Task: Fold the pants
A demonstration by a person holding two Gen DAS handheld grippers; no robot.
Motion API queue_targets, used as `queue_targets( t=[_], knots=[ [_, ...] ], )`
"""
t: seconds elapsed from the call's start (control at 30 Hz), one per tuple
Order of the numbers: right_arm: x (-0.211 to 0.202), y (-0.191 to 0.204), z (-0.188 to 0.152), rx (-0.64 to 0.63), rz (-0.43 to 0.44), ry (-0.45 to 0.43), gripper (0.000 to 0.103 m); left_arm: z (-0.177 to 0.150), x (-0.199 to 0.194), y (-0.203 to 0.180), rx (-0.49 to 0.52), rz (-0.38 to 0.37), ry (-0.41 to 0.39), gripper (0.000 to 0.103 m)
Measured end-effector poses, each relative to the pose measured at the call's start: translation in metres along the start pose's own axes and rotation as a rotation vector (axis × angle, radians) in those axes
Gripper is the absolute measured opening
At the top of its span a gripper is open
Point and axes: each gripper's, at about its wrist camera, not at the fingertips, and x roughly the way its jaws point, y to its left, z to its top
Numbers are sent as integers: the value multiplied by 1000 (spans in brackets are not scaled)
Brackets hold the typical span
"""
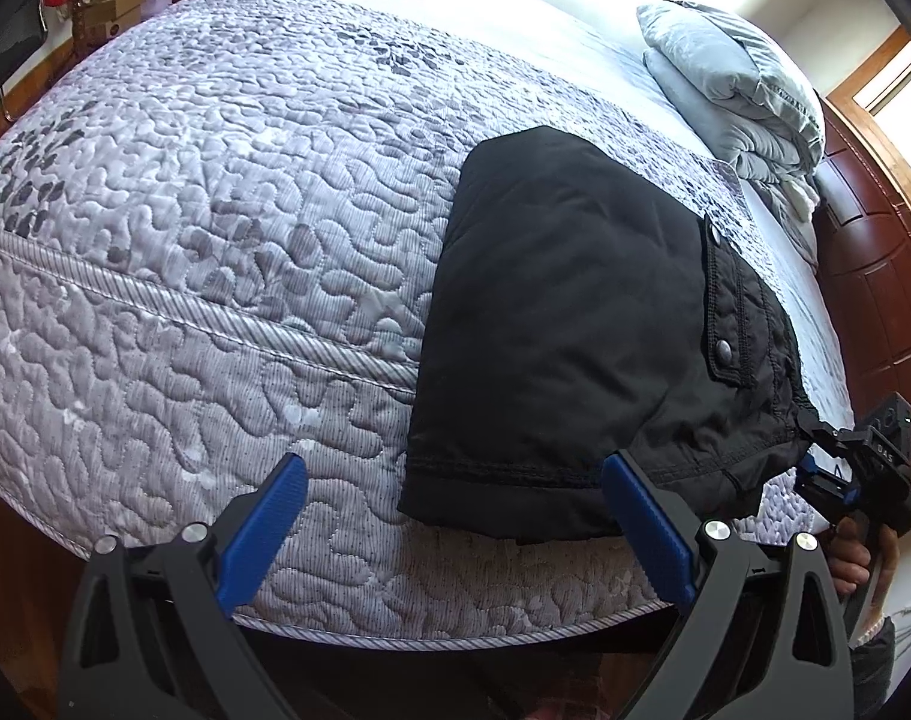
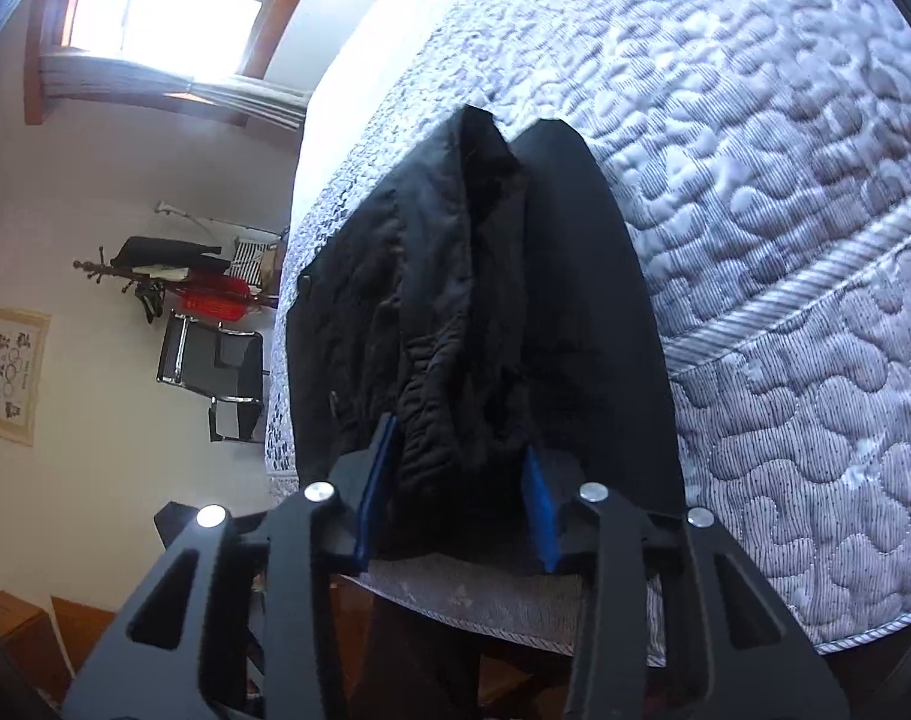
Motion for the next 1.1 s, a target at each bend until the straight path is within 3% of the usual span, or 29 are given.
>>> queue_targets(
  t=[0.2, 0.43, 0.73, 0.9, 1.1],
  knots=[
    [-16, 21, -2, -55, 12, -37, 36, 4, -3, -3, 1, -9, -9, 99],
    [-7, -13, -2, 37, 17, -20, 36, 9, -15, -15, 33, -28, -37, 99],
    [0, -39, -6, 112, 53, -8, 39, 19, -49, -44, 116, -4, -142, 99],
    [-8, -29, 2, 103, 28, -26, 59, 22, -65, -60, 180, 8, -188, 99],
    [-10, -22, 30, 100, 5, -47, 64, 22, -76, -72, 226, 11, -223, 99]
  ],
)
